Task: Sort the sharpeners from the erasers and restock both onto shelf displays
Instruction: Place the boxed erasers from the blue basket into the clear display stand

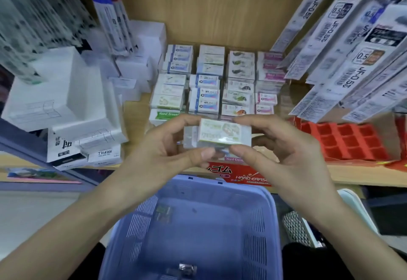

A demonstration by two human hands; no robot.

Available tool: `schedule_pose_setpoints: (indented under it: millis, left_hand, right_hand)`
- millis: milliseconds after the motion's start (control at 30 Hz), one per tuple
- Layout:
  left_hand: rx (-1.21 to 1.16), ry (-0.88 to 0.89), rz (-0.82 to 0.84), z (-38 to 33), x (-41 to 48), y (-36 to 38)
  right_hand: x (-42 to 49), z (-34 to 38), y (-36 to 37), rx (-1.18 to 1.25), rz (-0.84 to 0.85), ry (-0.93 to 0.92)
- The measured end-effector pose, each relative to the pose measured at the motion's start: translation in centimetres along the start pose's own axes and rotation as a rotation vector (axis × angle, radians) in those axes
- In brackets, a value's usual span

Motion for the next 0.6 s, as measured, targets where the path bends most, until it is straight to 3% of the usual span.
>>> schedule_pose_setpoints:
  millis: [167,233,467,600]
  left_hand:
    - [0.083,-0.018,-0.021,0.8,1.0,-0.1]
    - [0.103,-0.032,-0.048,1.3,1.4,0.0]
    - [0.145,-0.077,-0.019,2.6,1.3,0.5]
    - [0.167,-0.083,-0.069,2.6,1.3,-0.3]
  right_hand:
    - [0.2,-1.2,0.1,-0.148,-0.023,-0.048]
    - [0.0,-1.9,0.2,-0.144,-0.024,0.024]
    - [-0.7,-2.8,1.3,-0.038,0.281,0.253]
    - [-0.3,-3.2,1.3,0.000,0.147,0.342]
Point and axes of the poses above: each hand's wrist, its own x-axis towards the middle knuckle, its own y-axis out of the palm, z = x × y, the point moved 4 cm from there along x, towards the middle knuckle, and after that the axes turned 13 degrees about -z, right-handed, at the moved point
